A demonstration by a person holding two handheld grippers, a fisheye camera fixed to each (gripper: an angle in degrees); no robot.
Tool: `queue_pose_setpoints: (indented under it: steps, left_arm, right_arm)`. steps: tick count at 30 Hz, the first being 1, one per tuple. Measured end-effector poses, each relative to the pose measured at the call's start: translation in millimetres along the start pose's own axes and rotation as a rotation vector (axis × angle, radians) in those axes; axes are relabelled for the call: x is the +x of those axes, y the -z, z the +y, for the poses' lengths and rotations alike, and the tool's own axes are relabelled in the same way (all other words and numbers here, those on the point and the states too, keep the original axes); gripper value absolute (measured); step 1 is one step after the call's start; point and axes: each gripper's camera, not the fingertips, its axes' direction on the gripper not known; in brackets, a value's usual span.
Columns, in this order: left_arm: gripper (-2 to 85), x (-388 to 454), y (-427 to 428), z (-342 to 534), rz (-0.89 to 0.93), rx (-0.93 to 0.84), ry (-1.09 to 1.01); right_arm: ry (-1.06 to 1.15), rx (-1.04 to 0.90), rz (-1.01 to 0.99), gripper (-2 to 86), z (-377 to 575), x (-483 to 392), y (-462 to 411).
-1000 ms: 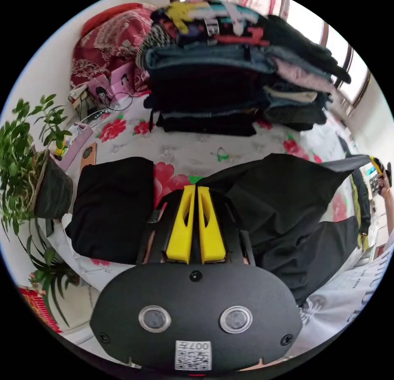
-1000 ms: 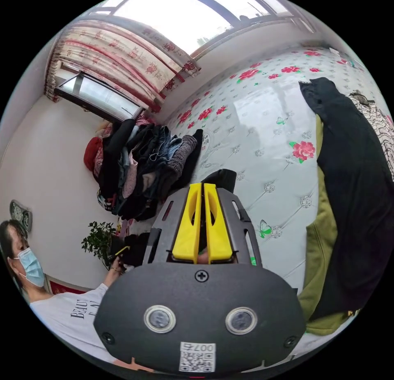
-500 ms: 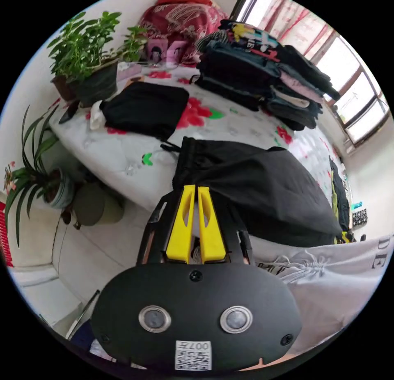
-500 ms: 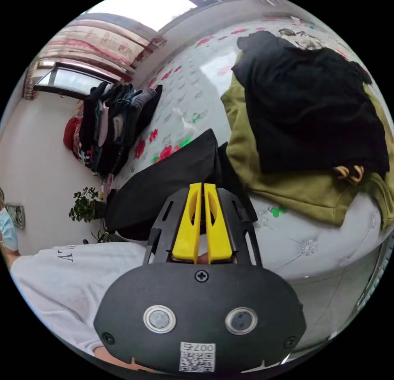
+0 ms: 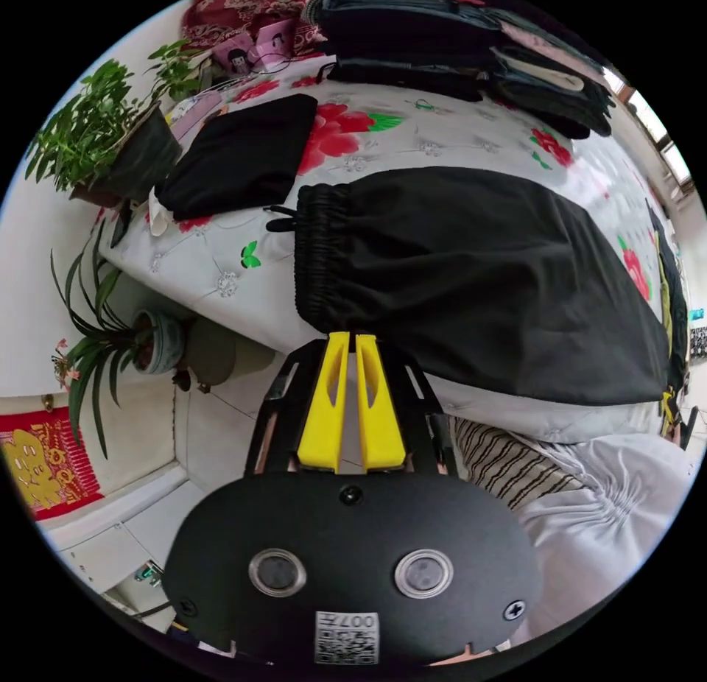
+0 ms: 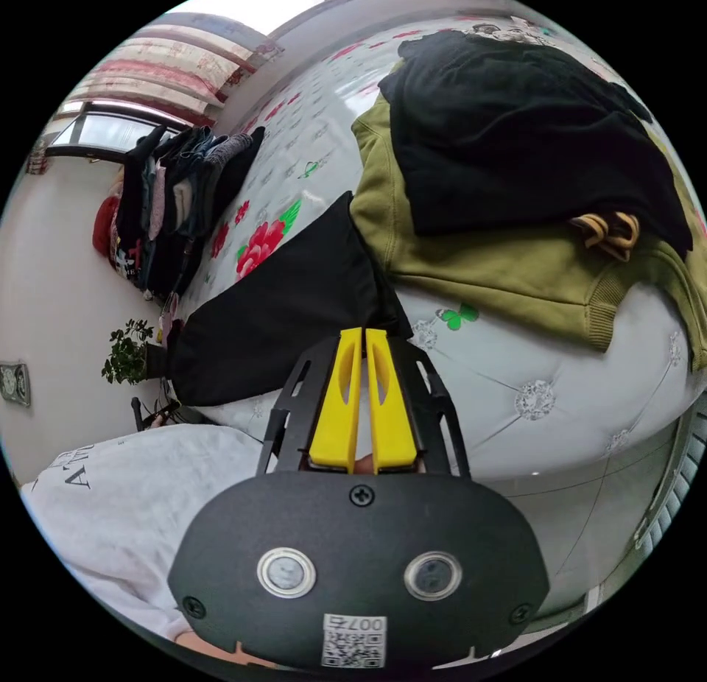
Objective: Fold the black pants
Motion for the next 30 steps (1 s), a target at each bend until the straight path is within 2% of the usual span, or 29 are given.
queue_pose_setpoints:
  steps: [4,6,8,10,14,16,21,23,26,30]
  left_arm:
    - [-0.1,15,3,-3,-0.138,-0.015,-0.083]
    - [0.6,9,9,-1,-0.129,0.009,-0.062]
    - [2.6,-12,23,7,-0.050,0.072,0.032]
    - [4.7,-31,35,19,0.029,0.140,0.120]
    - [6.7,-79,42,57,0.217,0.256,0.359]
    - [7.1,-97,36,74,0.297,0.284,0.459]
    - [8.4,-130,4,96,0.469,0.282,0.599]
    - [9.5,-139,-10,94,0.512,0.270,0.608]
    - [12.0,-151,-26,88,0.593,0.278,0.611]
    - [13.6,-168,-44,79,0.660,0.287,0.633]
  right_arm:
    - [-0.010,0.026,0.045,0.9,4,-7,-3]
    - [-0.038,0.071,0.083,2.1,9,-8,0]
    - [-0.075,0.136,0.064,3.7,16,-5,4]
    - [-0.150,0.199,-0.036,6.2,27,7,2]
    - [-0.249,0.197,-0.148,7.9,35,19,-26]
    - [-0.298,0.262,-0.129,7.3,38,14,-34]
    - [-0.293,0.212,-0.178,3.3,13,-14,-55]
    - [-0.208,0.226,-0.175,1.6,0,-45,-55]
    - [0.060,0.220,-0.198,0.5,-22,-131,-52]
    - [0.550,0.080,-0.251,0.2,-20,-285,-80]
